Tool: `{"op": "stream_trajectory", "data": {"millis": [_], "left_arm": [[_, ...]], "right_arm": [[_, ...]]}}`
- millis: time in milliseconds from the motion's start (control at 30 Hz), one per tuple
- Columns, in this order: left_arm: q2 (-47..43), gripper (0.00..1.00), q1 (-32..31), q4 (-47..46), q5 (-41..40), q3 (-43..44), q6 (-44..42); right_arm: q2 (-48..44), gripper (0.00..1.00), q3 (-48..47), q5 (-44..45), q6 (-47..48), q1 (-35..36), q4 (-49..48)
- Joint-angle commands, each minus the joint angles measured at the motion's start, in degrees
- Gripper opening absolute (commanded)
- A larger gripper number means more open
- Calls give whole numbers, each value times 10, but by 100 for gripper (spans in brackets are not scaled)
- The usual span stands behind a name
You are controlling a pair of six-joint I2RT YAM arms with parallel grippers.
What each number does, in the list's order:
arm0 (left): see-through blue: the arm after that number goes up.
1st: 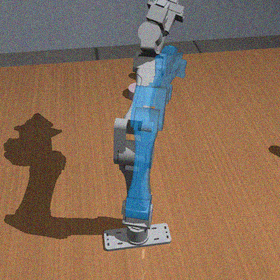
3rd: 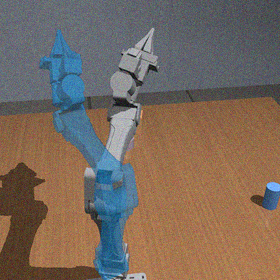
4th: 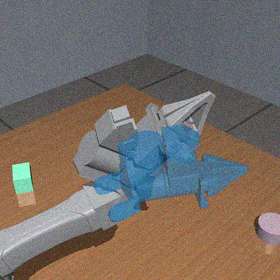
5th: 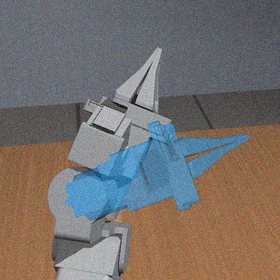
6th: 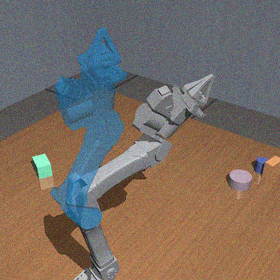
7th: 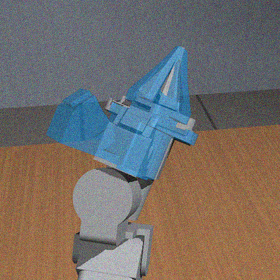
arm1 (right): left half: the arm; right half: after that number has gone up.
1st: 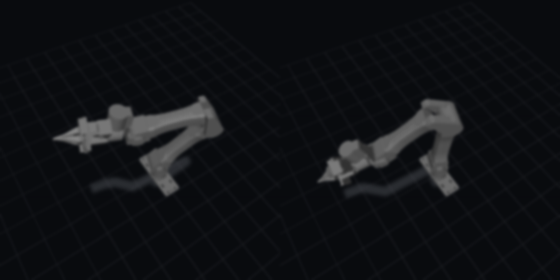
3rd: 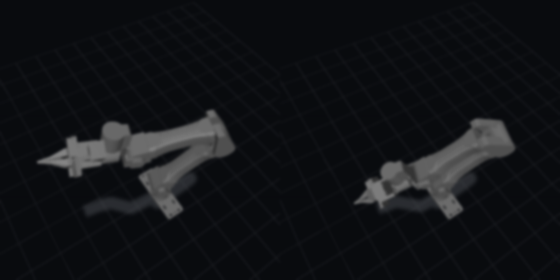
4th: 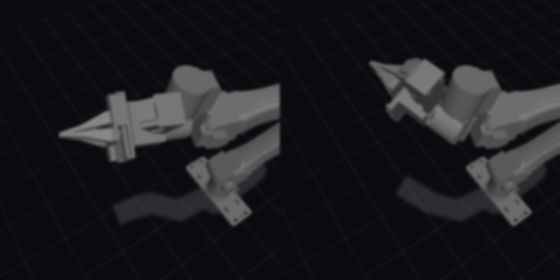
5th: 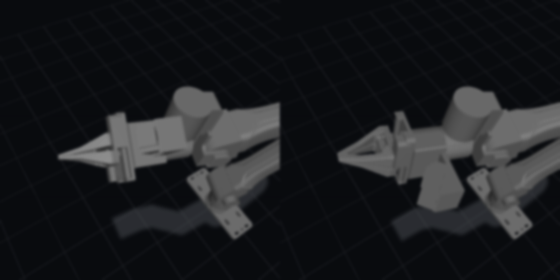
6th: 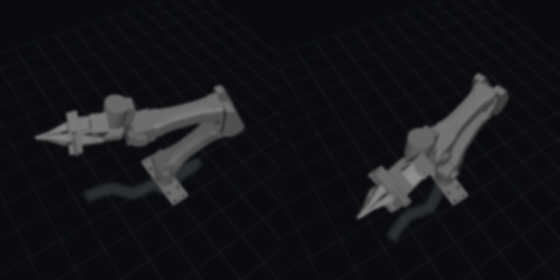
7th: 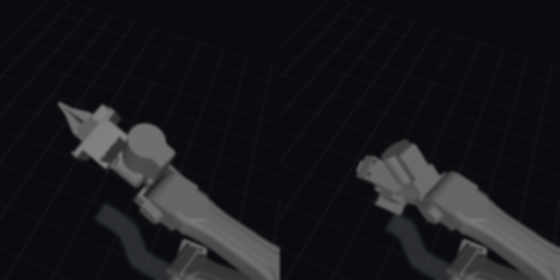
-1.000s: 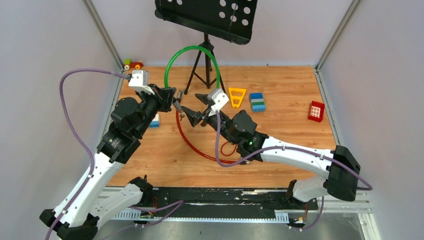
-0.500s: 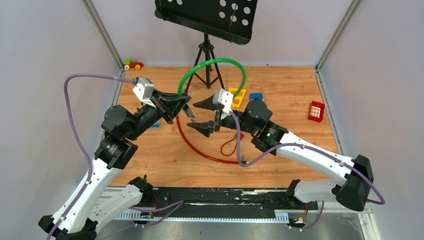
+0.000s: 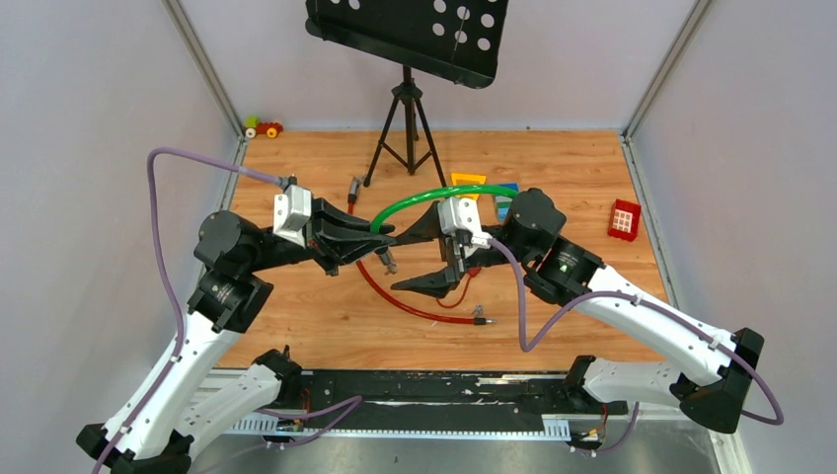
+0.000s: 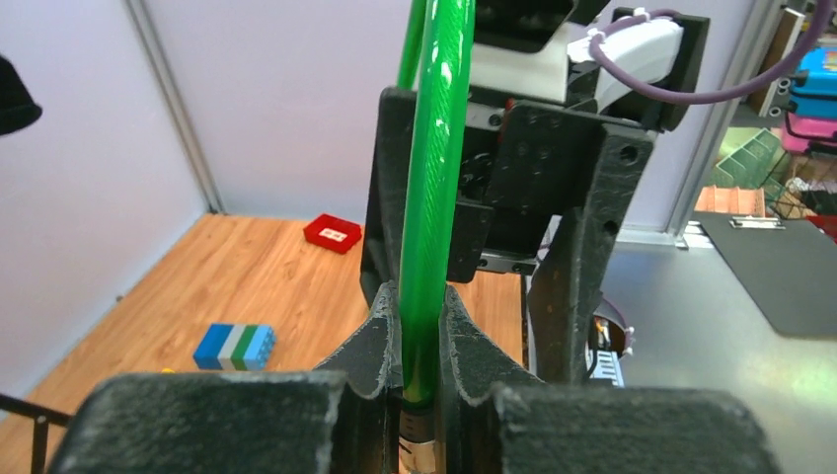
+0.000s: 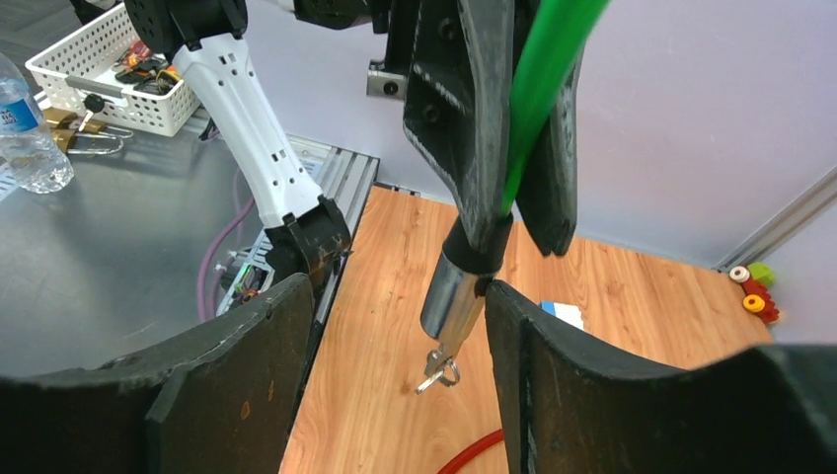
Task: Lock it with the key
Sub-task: Lock the lock.
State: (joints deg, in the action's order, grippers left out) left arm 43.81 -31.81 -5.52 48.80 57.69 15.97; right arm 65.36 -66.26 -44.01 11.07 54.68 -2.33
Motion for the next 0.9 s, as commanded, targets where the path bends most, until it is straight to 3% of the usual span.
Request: {"op": "stream_trajectory", "data": {"millis": [0,133,433,867], "left_arm": [[-1,0,-1,-106,60,13,10],[3,0,-1,-148,71,1,41],[5,0,-1,-168,96,-7,54],[7,0,-1,-178,98,-7,58]], "right_arm": [[-12,63,12,19,5,-1,9],[-9,58,29,63,-4,-1,-20],[6,54,30,12,-46,-1,-74],[18,34,28,8,-53,-1,-76]]}}
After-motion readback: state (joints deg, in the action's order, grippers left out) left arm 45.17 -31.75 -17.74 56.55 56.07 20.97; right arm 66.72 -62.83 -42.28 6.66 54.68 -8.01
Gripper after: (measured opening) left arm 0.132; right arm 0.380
